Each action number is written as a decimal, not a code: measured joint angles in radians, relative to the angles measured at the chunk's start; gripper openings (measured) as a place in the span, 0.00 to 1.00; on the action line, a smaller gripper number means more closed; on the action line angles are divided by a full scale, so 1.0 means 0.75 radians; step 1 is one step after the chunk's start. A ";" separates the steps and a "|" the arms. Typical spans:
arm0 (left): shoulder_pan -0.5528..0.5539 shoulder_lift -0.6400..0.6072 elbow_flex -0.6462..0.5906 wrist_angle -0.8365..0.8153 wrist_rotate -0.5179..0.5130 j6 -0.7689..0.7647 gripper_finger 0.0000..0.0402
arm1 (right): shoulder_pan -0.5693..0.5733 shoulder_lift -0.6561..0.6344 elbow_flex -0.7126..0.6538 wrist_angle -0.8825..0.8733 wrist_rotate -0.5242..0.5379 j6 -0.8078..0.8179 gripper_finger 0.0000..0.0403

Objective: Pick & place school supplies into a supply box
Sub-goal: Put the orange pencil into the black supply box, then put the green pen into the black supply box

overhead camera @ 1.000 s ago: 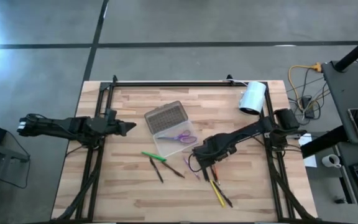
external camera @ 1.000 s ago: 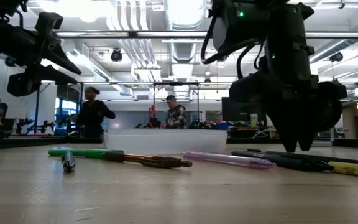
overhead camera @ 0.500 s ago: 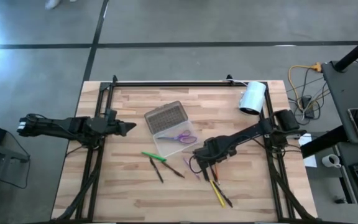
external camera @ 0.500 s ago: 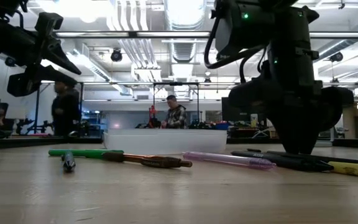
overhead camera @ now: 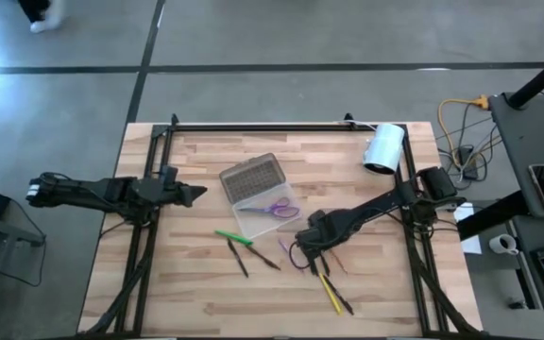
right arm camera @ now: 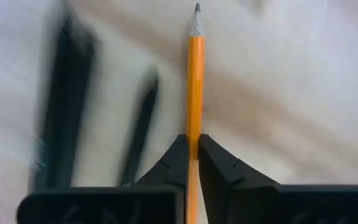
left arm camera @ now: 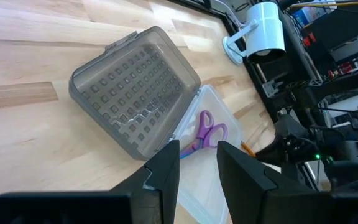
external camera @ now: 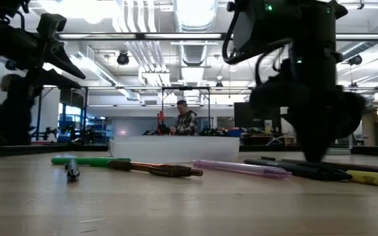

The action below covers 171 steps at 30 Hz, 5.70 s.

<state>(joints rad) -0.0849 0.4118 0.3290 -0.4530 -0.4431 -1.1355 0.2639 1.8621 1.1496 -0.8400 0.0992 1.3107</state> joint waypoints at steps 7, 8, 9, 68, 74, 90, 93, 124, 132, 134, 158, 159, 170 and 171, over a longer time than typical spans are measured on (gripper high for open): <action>0.000 0.001 0.000 0.007 0.000 0.000 0.23 | -0.065 -0.156 0.199 -0.071 0.327 -0.561 0.02; 0.000 0.001 0.000 0.008 0.000 0.000 0.23 | -0.076 -0.166 0.238 -0.037 0.343 -0.745 0.02; 0.000 0.002 0.000 0.008 0.000 0.000 0.23 | -0.089 -0.175 0.286 0.008 0.345 -0.945 0.02; 0.001 0.000 0.001 -0.001 -0.006 -0.126 0.23 | -0.455 0.703 1.246 -0.115 -0.039 -2.595 0.07; 0.000 0.000 0.001 -0.001 -0.007 -0.125 0.23 | -0.453 0.703 1.239 -0.115 -0.038 -2.540 0.14; -0.010 0.021 0.001 0.128 0.210 0.158 0.23 | -0.407 0.540 1.270 -0.269 0.008 -2.152 0.33; -0.058 0.078 0.001 0.270 0.353 0.407 0.23 | -0.386 0.466 1.250 -0.270 0.008 -2.113 0.33; -0.223 1.195 0.349 0.396 0.449 1.212 0.35 | 0.107 -0.163 0.312 -0.329 0.267 -0.805 0.51; -0.215 1.524 0.596 0.152 0.453 1.311 0.39 | 0.199 -0.173 0.219 -0.373 0.312 -0.721 0.57; -0.214 1.579 0.638 0.118 0.453 1.336 0.38 | 0.211 -0.173 0.191 -0.371 0.317 -0.693 0.57; -0.200 1.559 0.605 0.012 0.451 1.312 0.03 | 0.277 -0.171 0.122 -0.372 0.431 -0.570 0.56; -0.200 1.553 0.605 0.000 0.451 1.306 0.03 | 0.277 -0.171 0.122 -0.372 0.431 -0.571 0.56; -0.201 1.211 0.602 -0.113 0.561 0.997 0.03 | 0.272 -0.205 0.122 -0.389 0.466 -0.572 0.51; -0.194 1.173 0.607 -0.112 0.562 0.941 0.03 | 0.270 -0.213 0.121 -0.394 0.466 -0.562 0.51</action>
<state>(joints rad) -0.2307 1.2917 0.7844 -0.5371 -0.0218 -0.4295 0.4666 1.7023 1.2406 -1.1356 0.4490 0.8891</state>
